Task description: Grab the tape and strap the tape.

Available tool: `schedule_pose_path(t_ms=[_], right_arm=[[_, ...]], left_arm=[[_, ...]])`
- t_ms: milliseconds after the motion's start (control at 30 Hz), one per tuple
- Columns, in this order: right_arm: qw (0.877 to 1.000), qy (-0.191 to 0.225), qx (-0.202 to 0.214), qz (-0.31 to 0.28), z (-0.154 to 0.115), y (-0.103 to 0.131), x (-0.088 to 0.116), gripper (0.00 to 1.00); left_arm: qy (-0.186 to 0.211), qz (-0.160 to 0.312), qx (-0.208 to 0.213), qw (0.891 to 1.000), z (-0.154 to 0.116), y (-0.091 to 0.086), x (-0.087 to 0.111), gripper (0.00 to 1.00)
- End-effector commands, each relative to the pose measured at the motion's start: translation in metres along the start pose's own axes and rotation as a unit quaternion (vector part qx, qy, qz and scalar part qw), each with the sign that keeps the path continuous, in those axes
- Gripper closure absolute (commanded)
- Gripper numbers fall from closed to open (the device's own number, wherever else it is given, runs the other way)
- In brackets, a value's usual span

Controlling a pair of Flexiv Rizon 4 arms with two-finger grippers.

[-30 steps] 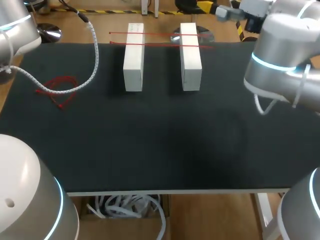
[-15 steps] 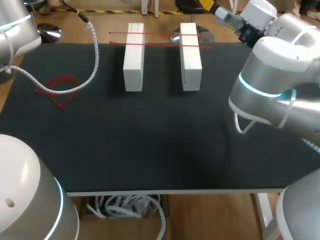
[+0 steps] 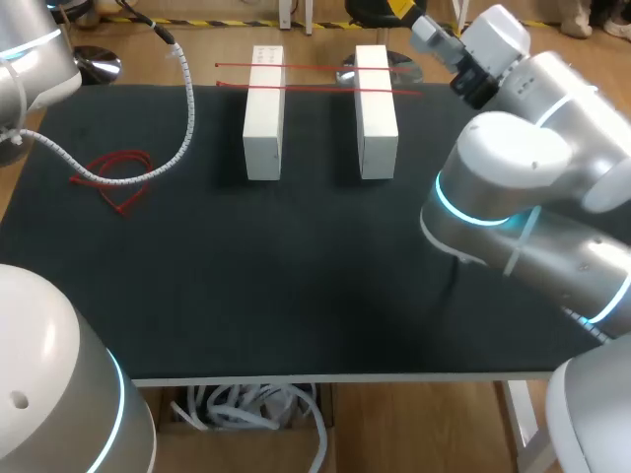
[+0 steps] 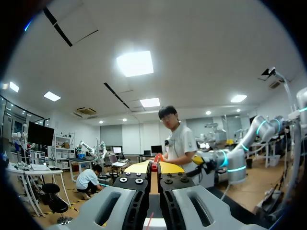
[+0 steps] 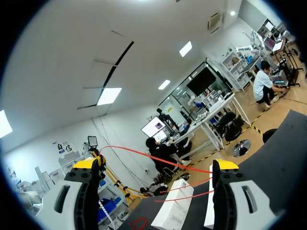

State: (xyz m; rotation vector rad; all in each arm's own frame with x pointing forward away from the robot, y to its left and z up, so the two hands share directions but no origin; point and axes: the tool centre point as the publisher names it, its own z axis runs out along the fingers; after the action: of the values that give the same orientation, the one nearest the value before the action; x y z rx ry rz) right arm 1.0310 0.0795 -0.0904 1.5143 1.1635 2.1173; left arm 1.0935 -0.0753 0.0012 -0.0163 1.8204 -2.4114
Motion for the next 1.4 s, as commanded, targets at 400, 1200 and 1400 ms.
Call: schedule_pose_path(t_ms=[400,1200,1400], right_arm=[[0.987,0.006,-0.159,0.020,-0.003,-0.015,0.001,0.00],[0.726,0.107,-0.632,0.248,-0.036,-0.003,0.048,0.00],[0.724,0.076,-0.631,0.268,-0.038,0.004,0.053,0.00]], left_arm=[[0.002,0.000,0.000,1.000,0.000,0.001,-0.001,1.00],[0.002,0.000,0.000,1.000,0.000,0.001,-0.001,1.00],[0.002,0.000,0.000,1.000,0.000,0.001,-0.001,1.00]])
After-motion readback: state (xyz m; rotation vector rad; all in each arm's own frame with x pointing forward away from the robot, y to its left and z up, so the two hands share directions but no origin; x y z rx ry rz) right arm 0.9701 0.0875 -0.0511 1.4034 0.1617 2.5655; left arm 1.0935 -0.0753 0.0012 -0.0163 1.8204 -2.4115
